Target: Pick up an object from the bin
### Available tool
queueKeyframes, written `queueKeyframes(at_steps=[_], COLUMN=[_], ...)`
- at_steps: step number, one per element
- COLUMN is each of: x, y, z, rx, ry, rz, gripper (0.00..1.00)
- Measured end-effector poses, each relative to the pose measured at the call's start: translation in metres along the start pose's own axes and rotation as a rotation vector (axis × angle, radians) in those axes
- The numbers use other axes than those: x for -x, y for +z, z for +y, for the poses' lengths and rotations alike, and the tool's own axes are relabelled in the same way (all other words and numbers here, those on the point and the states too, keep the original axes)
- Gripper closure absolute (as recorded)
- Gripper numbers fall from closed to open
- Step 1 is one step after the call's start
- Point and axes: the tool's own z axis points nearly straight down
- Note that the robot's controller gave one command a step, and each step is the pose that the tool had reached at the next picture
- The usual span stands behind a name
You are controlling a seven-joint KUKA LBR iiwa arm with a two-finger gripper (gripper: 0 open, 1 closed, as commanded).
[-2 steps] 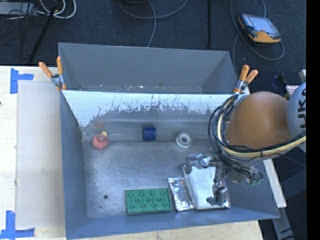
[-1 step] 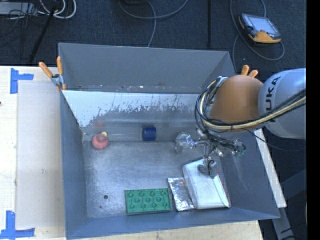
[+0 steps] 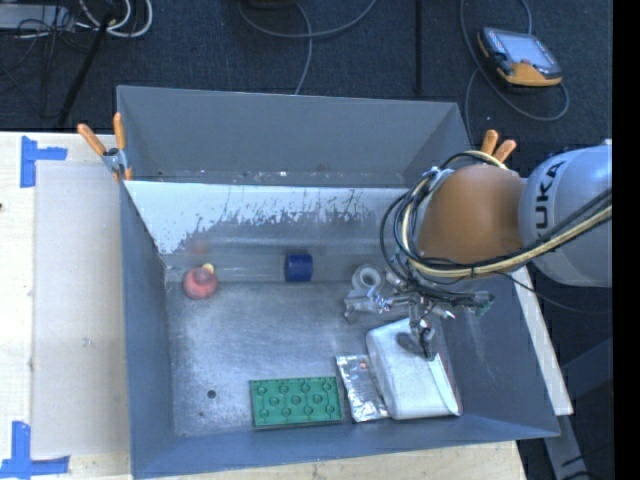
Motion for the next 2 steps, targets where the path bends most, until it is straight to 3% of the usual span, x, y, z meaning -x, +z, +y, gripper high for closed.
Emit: queueKeyframes(at_steps=[2], x=[-0.008], y=[0.000], z=[0.012], rx=[-0.003], ry=[0.084], rz=[0.004], gripper=[0.00])
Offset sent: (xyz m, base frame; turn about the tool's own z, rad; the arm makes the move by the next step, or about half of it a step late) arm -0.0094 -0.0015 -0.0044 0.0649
